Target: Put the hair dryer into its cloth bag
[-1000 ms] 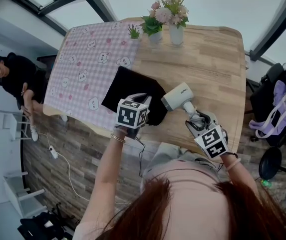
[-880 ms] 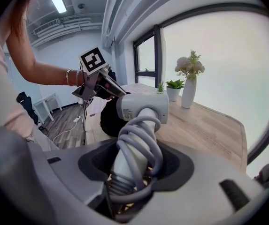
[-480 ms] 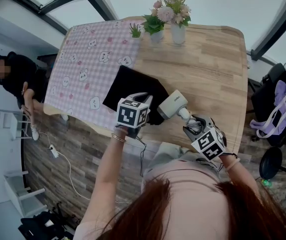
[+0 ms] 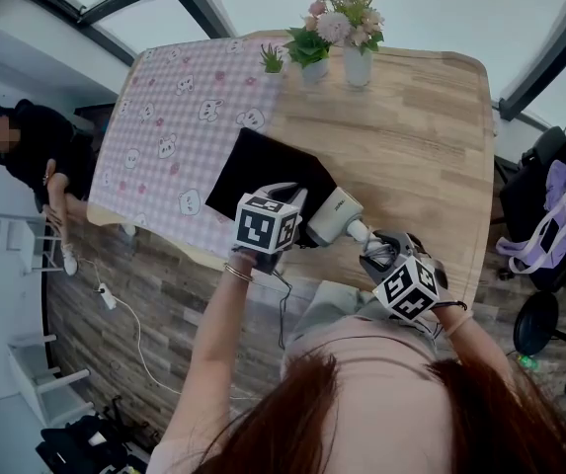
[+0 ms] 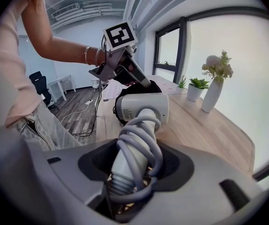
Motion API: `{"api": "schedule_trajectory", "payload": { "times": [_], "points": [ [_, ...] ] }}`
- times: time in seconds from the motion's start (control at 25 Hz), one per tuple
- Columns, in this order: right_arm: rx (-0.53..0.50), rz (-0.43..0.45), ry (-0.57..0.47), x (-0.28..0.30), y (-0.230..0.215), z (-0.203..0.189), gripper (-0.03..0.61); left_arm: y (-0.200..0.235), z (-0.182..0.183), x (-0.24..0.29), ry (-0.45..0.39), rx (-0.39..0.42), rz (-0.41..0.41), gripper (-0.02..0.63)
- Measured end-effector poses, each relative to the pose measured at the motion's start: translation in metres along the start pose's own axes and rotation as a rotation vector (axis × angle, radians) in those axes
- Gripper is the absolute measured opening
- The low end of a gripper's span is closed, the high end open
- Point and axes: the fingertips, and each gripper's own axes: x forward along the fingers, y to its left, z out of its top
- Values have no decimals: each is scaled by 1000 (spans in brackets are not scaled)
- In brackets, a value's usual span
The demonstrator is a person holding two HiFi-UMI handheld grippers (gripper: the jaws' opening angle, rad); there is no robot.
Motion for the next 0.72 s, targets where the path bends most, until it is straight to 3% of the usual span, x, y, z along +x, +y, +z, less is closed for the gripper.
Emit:
{"api": "schedule_trajectory", "payload": {
  "times": [0.4, 0.72],
  "points": [
    [-98, 6, 16, 5, 2, 6, 221, -4, -3, 6, 16, 5, -20, 38],
    [-122, 34, 21, 10, 3, 12, 219, -13, -3, 10, 32, 38, -36, 38]
  ]
}}
